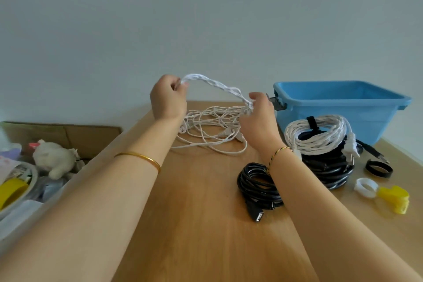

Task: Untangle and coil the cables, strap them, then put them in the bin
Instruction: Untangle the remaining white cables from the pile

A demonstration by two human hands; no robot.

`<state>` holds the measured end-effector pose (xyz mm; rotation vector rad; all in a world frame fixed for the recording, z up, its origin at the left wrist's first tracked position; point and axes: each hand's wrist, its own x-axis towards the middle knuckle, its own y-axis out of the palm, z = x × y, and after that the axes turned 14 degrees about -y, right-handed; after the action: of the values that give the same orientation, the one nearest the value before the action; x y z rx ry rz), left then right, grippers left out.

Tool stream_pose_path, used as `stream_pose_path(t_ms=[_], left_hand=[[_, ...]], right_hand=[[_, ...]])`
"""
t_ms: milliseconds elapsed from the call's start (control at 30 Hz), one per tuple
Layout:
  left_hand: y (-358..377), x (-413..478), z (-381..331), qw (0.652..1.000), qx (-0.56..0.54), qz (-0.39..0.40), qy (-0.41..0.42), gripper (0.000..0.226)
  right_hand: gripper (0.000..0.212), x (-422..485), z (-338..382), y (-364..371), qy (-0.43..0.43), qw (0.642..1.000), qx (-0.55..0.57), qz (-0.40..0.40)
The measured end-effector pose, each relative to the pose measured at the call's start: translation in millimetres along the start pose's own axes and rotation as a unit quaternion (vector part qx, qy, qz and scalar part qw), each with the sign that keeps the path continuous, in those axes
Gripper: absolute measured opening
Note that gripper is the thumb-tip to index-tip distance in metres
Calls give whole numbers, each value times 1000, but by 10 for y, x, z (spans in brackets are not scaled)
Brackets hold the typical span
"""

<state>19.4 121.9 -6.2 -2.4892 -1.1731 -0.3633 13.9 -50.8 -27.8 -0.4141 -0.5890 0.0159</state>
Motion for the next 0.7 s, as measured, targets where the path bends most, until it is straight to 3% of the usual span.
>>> stream_pose_path(t_ms=[133, 267, 400, 500, 700], left_hand=[[-153, 54, -211, 989, -142, -19, -30, 28], [-288, 25, -440, 970, -238, -27, -36, 24], [-408, -11, -633, 949, -308, -34, -46, 12], [-474, 3, -714, 929, -362, -43, -65, 19], [-549, 81, -560, 953, -273, -70, -113, 21]], right_hand=[[75, 42, -16, 44, 46, 998, 26, 28], [85, 87, -29, 101, 104, 992, 61, 30], [79, 81, -37, 60, 138, 986, 77, 55], [76, 37, -45, 67, 141, 983, 90, 75], [48, 68, -56, 139, 116, 988, 88, 59]])
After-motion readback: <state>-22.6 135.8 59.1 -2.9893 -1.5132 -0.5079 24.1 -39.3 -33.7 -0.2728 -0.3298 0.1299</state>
